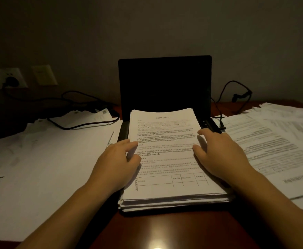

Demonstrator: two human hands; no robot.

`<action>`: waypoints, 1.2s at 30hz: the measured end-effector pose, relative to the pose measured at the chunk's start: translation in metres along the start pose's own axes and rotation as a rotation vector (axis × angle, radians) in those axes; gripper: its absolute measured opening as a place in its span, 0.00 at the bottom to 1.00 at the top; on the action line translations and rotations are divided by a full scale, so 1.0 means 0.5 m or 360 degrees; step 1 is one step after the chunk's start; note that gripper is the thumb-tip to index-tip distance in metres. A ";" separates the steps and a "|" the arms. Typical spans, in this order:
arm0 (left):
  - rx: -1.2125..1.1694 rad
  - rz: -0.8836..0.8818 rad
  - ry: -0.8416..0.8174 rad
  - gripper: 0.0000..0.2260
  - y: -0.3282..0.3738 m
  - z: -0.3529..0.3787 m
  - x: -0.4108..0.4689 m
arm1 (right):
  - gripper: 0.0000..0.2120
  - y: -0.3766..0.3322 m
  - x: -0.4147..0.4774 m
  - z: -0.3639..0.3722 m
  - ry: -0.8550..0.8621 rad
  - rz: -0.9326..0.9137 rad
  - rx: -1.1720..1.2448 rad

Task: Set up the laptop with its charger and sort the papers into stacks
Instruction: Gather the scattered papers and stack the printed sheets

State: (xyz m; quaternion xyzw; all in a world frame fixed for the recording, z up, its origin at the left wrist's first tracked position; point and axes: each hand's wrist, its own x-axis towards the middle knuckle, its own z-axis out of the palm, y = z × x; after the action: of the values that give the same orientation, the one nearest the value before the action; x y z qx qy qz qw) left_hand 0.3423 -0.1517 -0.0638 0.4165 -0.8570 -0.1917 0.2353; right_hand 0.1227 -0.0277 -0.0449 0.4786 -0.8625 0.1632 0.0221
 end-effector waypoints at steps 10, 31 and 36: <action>-0.0009 0.0008 -0.0060 0.16 -0.011 -0.005 0.000 | 0.14 -0.027 -0.019 0.008 -0.0091 -0.0071 -0.0309; 0.0793 -0.0539 -0.0327 0.31 -0.302 -0.198 -0.034 | 0.28 -0.368 0.045 0.080 -0.0347 -0.0958 -0.0231; 0.0763 -0.0629 -0.0516 0.33 -0.335 -0.251 -0.091 | 0.24 -0.483 0.042 0.124 -0.0617 -0.1003 -0.0160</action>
State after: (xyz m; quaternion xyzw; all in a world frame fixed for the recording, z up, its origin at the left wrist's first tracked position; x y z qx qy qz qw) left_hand 0.5421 -0.2286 -0.0605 0.5820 -0.8066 -0.0907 -0.0500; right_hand 0.3197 -0.1814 -0.0366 0.7408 -0.6680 0.0121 -0.0690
